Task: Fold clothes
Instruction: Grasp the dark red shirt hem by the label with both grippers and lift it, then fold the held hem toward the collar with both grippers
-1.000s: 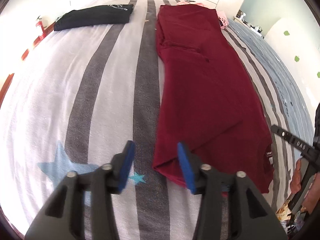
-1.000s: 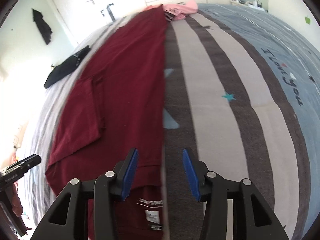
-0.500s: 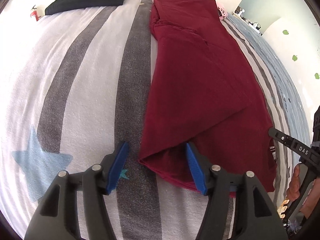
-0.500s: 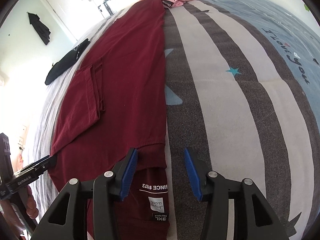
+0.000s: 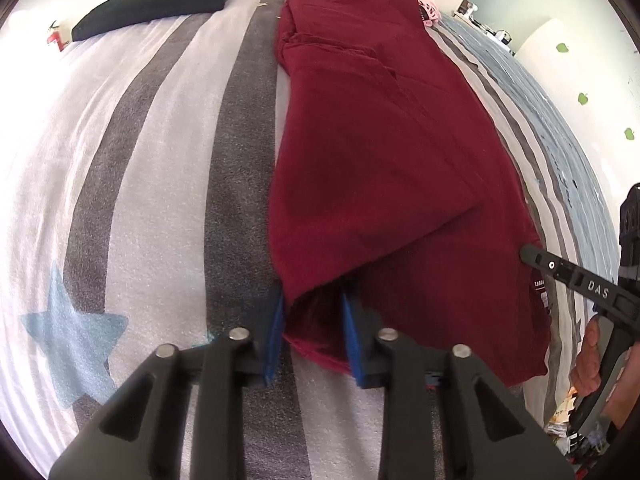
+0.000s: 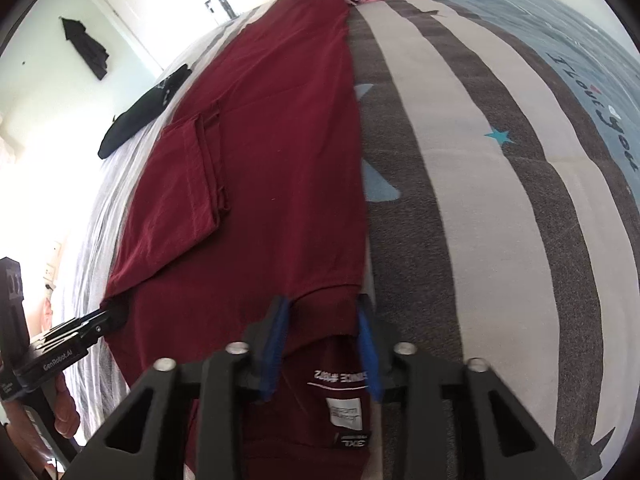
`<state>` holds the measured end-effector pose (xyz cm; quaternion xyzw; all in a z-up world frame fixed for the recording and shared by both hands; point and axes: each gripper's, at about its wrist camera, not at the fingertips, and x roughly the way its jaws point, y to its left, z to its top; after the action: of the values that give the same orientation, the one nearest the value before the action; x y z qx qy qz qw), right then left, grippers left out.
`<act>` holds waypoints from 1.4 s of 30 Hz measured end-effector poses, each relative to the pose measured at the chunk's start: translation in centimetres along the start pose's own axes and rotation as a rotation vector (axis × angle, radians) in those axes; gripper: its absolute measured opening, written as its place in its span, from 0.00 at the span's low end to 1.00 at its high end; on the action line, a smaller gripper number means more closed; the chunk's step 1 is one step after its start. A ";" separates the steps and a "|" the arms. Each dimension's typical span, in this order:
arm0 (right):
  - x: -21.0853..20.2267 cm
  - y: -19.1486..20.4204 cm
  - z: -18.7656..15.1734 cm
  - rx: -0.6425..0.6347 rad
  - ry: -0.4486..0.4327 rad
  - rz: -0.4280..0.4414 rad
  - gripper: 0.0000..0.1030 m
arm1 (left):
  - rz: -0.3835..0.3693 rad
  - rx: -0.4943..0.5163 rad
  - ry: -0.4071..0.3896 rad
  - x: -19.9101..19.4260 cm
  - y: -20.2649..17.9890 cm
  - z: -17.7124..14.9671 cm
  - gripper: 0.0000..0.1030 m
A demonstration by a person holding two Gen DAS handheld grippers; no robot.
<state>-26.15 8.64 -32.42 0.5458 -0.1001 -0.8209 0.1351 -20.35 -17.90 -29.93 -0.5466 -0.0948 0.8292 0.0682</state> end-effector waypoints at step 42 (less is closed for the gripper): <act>-16.3 1.7 -3.5 -0.152 0.059 0.083 0.05 | 0.029 -0.054 -0.079 -17.7 -3.4 -3.9 0.07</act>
<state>-16.76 12.35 -19.00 0.5535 -0.0558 -0.8033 0.2128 -9.79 -18.09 -14.80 -0.5165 -0.1117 0.8482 0.0375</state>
